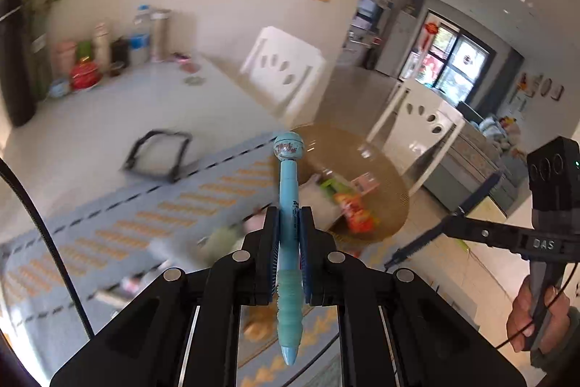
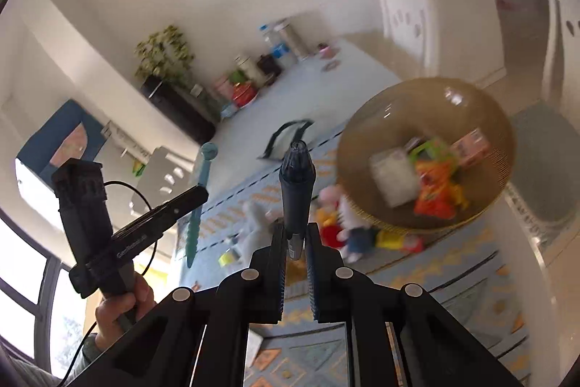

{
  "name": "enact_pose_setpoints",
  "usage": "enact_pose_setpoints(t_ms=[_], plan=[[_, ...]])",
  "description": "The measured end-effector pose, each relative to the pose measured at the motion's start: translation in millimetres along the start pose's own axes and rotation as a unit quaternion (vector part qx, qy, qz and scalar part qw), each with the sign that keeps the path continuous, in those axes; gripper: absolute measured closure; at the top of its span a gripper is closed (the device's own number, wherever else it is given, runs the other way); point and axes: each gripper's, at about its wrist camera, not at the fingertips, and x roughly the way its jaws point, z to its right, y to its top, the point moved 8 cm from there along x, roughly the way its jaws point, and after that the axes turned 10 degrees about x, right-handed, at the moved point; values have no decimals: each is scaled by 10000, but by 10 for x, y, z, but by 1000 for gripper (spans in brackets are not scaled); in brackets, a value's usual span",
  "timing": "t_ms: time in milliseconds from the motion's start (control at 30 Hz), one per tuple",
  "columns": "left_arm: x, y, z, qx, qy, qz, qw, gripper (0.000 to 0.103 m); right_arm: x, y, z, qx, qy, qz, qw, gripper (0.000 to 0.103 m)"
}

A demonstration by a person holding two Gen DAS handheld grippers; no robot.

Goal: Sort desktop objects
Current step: 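Carry both pens over the gold bowl and open both tools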

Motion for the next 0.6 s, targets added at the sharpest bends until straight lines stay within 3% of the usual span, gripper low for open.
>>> enact_pose_setpoints(t_ms=[133, 300, 533, 600], plan=[[323, 293, 310, 215, -178, 48, 9996, 95, -26, 322, 300, 12, -282, 113, 9995, 93], [863, 434, 507, 215, -431, -99, 9988, 95, 118, 604, 627, 75, -498, 49, 9987, 93], [1388, 460, 601, 113, -601, -313, 9976, 95, 537, 808, 936, 77, -809, -476, 9956, 93], [1520, 427, 604, 3, -684, -477, 9965, 92, 705, 831, 1003, -19, -1026, -672, 9924, 86]])
